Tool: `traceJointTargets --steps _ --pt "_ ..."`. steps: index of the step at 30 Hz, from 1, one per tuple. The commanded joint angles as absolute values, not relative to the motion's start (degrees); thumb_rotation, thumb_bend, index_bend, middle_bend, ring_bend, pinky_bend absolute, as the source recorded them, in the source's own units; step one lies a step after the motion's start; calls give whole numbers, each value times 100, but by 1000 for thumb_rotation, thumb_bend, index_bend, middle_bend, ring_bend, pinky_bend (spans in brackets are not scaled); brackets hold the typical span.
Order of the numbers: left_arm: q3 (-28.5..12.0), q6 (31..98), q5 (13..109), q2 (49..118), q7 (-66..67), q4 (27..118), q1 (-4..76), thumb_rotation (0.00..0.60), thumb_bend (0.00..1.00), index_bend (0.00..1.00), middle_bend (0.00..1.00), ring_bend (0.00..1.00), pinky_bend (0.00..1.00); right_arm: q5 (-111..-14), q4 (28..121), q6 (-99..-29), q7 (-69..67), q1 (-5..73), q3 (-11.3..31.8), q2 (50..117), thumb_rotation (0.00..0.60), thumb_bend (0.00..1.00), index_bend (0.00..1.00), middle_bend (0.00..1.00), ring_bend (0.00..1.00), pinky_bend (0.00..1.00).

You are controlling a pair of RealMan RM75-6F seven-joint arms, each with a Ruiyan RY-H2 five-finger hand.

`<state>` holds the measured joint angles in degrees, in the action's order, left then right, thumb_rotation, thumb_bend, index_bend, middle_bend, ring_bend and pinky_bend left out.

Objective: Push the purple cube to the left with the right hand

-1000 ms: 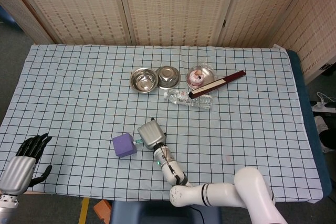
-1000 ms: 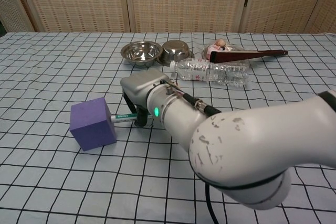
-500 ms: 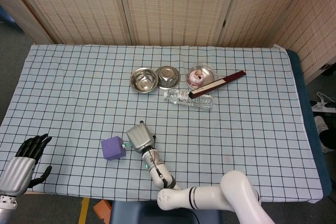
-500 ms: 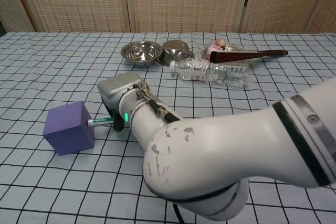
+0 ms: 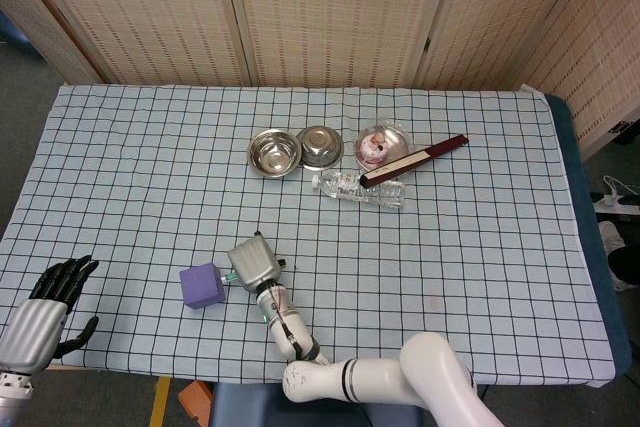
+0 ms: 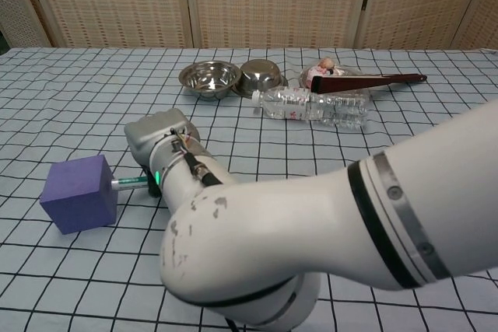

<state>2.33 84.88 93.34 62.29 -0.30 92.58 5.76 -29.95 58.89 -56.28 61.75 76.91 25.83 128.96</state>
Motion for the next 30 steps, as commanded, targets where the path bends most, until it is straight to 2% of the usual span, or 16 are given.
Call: traceJointTargets --steps 1,7,11,15,18,22,25,27,30 --pt "239 8515 9354 6231 -11 9263 561 600 392 0 0 0 82 -2965 6144 -5789 6314 7513 2484 12655 600 478 1000 797 511 333" --pt "260 8546 9403 6270 125 9287 540 600 392 0 0 0 82 -3044 7102 -6287 6503 6894 2040 11818 600 478 1000 797 512 333" --pt "270 8554 9434 6295 207 9297 534 600 393 0 0 0 82 -3255 8168 -6764 6495 6290 1550 10948 600 478 1000 796 512 333" --pt "277 8509 9441 6328 293 9296 551 600 392 0 0 0 82 -3661 9094 -7170 6263 5613 866 9998 600 478 1000 797 511 333" --pt "285 8427 9438 6361 351 9302 586 600 392 0 0 0 82 -3883 9292 -7273 6066 5233 406 9562 600 478 999 797 512 333" --pt "303 8353 9458 6403 458 9318 618 600 392 0 0 0 82 -4146 9374 -7232 5553 4799 23 9211 600 478 961 797 510 333" --pt "312 8269 9447 6428 508 9319 654 600 392 0 0 0 82 -4168 9269 -6958 5168 4571 -143 9052 600 478 790 731 489 333" --pt "313 8200 9421 6438 504 9314 683 600 392 0 0 0 82 -4161 9140 -6735 4907 4471 -164 9013 600 477 617 620 455 333" --pt "304 8163 9397 6445 497 9302 706 600 392 0 0 0 82 -4183 9045 -6388 4531 4377 -146 8932 600 477 305 435 367 330"
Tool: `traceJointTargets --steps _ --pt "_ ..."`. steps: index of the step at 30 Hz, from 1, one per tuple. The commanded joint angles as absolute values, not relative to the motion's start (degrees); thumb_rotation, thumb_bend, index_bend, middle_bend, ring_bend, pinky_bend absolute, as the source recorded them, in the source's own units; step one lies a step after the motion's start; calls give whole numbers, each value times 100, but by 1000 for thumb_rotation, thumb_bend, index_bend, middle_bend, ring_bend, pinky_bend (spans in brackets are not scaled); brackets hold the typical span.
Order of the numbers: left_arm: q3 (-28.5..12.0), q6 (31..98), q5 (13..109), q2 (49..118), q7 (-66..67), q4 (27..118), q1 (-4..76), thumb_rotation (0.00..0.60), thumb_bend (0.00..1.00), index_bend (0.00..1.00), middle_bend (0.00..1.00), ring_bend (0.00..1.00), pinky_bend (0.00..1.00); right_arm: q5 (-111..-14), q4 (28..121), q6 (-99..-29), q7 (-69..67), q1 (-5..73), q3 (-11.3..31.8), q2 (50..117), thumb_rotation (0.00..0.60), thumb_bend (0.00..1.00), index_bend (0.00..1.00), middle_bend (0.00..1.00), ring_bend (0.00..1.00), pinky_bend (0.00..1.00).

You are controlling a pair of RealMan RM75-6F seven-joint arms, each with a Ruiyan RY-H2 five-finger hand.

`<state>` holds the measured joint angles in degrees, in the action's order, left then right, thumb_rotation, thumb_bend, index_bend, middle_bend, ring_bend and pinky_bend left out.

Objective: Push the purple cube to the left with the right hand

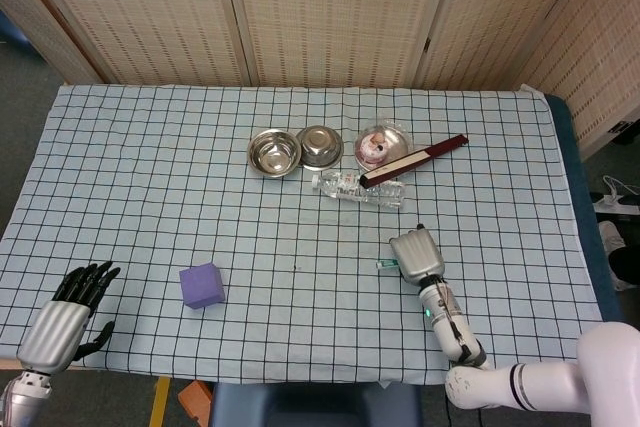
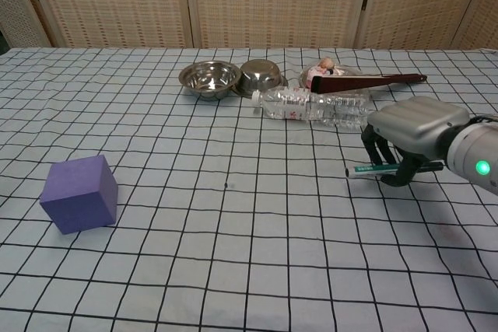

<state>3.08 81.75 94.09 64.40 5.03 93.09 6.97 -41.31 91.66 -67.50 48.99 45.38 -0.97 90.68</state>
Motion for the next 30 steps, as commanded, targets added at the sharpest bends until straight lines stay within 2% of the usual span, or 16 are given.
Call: traceJointTargets --steps 1,3,4,7,11,14,16,17,20,23,26,30 --pt "302 8156 9387 6445 488 9298 710 600 392 0 0 0 83 -4164 9051 -6292 4468 4362 -146 8890 600 475 172 352 311 318" --pt "302 8118 9353 6444 484 9288 721 600 392 0 0 0 83 -4125 9110 -6108 4395 4350 -155 8772 600 456 33 240 224 288" --pt "301 8101 9339 6444 486 9288 726 600 391 0 0 0 82 -4154 9145 -6056 4346 4342 -155 8722 600 442 3 199 193 276" --pt "306 8104 9338 6447 504 9291 726 600 391 0 0 0 83 -4411 9349 -5959 4046 4261 -152 8499 600 414 0 146 165 271" --pt "315 8129 9351 6446 509 9295 714 600 392 0 0 0 83 -4636 9580 -5971 3799 4175 -144 8292 600 385 0 123 140 261" --pt "318 8168 9351 6440 519 9296 694 600 392 0 0 0 82 -5122 10106 -6210 3420 3965 -166 7829 600 315 0 59 59 183" --pt "283 8244 9279 6425 525 9288 648 600 392 0 0 0 82 -6139 10949 -7448 3230 3277 -524 6905 600 291 0 14 9 112" --pt "271 8273 9259 6422 533 9289 632 600 392 0 0 0 82 -6626 11032 -7921 3170 2984 -727 6710 600 285 0 5 1 85" --pt "220 8423 9214 6433 580 9282 565 600 391 0 0 0 82 -7755 10384 -9367 2862 2033 -1083 6700 600 274 0 0 0 21" --pt "182 8521 9187 6503 722 9246 519 600 392 0 0 0 80 -8112 9613 -10180 2341 1368 -1111 6932 600 271 0 0 0 0" --pt "151 8508 9115 6638 1014 9178 507 600 391 0 0 0 77 -8173 9004 -10381 1804 1047 -1012 7061 600 271 0 0 0 0" --pt "112 8534 9096 6798 1302 9154 503 600 390 0 0 0 76 -8297 8966 -10318 1498 963 -884 6856 600 271 0 0 0 0"
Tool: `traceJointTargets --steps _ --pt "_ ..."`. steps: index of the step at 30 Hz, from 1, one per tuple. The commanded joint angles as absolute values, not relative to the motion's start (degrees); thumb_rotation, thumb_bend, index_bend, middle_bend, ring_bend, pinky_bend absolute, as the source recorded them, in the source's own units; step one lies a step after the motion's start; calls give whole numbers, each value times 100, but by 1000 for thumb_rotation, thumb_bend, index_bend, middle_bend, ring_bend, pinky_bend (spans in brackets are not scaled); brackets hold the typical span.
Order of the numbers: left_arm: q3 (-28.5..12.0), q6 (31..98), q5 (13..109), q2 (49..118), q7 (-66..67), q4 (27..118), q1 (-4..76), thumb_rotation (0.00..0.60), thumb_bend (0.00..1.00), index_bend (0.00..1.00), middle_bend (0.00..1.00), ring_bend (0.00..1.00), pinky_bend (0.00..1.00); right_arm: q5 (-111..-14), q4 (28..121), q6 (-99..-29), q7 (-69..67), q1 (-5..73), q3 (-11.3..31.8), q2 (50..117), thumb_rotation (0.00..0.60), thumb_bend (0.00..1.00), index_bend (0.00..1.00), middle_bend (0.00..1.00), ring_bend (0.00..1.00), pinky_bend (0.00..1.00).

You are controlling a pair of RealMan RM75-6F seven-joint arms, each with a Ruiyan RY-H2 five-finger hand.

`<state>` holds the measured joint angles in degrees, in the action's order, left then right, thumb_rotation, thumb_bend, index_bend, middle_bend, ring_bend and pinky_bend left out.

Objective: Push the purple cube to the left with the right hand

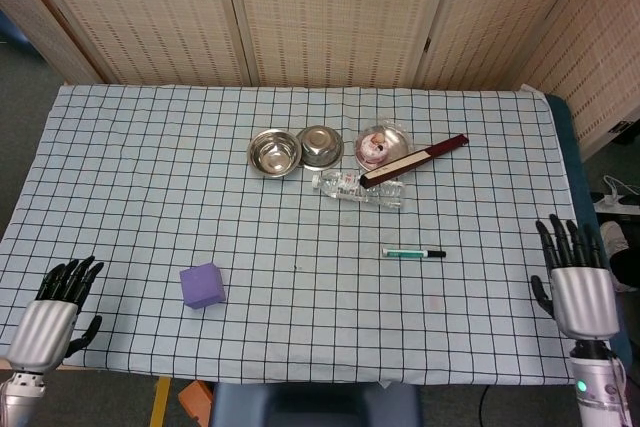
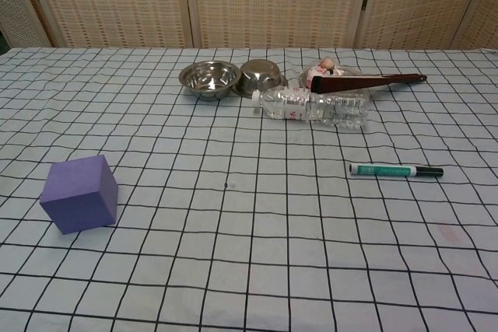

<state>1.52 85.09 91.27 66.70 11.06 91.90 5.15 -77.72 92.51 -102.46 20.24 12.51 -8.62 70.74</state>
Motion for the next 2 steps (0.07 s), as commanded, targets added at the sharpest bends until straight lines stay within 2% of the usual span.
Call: traceJointTargets --steps 1,2 --pt "112 8543 9112 6828 1351 9151 503 600 390 0 0 0 76 -8304 8983 -10294 1455 932 -868 6817 600 271 0 0 0 0" --pt "123 8554 9143 6855 1398 9145 502 600 390 0 0 0 76 -8313 9020 -10243 1404 901 -849 6757 600 271 0 0 0 0"
